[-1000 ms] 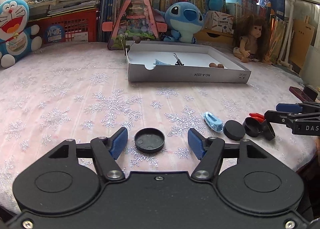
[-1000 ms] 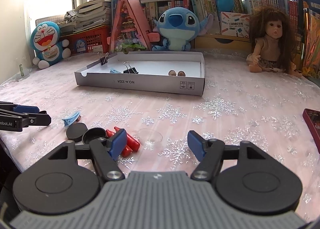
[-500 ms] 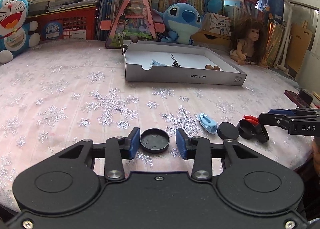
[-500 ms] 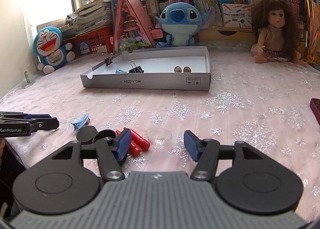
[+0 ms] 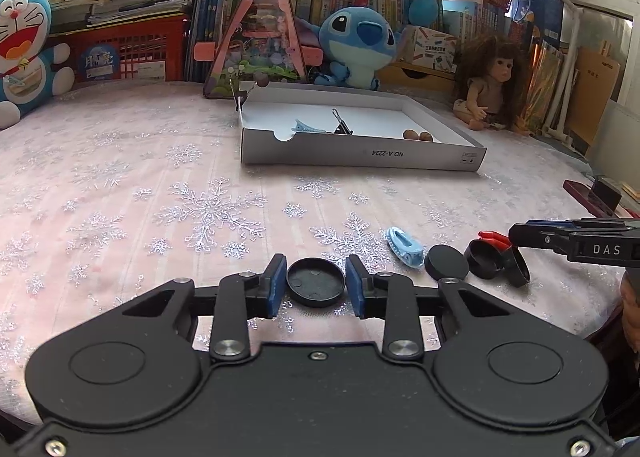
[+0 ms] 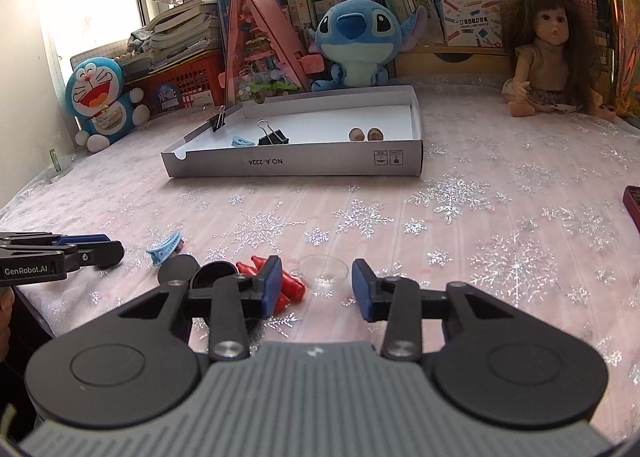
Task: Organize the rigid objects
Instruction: 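Carry the black lid and clear cup into the tray, opening both tools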
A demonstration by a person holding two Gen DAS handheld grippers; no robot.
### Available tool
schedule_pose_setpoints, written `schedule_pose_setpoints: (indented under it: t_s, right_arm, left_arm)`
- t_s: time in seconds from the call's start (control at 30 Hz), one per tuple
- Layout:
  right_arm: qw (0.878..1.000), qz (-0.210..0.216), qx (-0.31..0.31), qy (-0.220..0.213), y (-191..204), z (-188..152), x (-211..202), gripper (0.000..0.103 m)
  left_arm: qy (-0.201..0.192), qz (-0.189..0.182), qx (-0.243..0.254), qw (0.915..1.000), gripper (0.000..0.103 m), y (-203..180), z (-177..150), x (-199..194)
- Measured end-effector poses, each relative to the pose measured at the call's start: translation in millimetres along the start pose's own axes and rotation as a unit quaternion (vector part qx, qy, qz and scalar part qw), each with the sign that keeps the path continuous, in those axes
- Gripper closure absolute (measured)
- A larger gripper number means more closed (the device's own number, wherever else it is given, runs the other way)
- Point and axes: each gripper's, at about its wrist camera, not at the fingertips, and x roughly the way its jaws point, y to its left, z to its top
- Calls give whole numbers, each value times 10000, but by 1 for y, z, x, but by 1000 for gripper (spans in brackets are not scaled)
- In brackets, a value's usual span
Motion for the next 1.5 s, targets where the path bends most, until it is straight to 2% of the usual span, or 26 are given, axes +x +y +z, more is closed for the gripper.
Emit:
schedule_pose_setpoints:
  t_s: [0.1,0.97,1.5]
  right_arm:
    - [10000,-11,39,20,-1,-1,1,65]
    - [9996,-192,-92,-192,1,7,-2,65]
    - [9964,-650,-232,-500,-2,37,1,66]
  left_arm:
    - [-11,-15,2,10000,73,0,0,-1]
    - [-177,-5,44,9998,73,-3,18,1]
    - [-331,221,-1,9992,73,1,61,16]
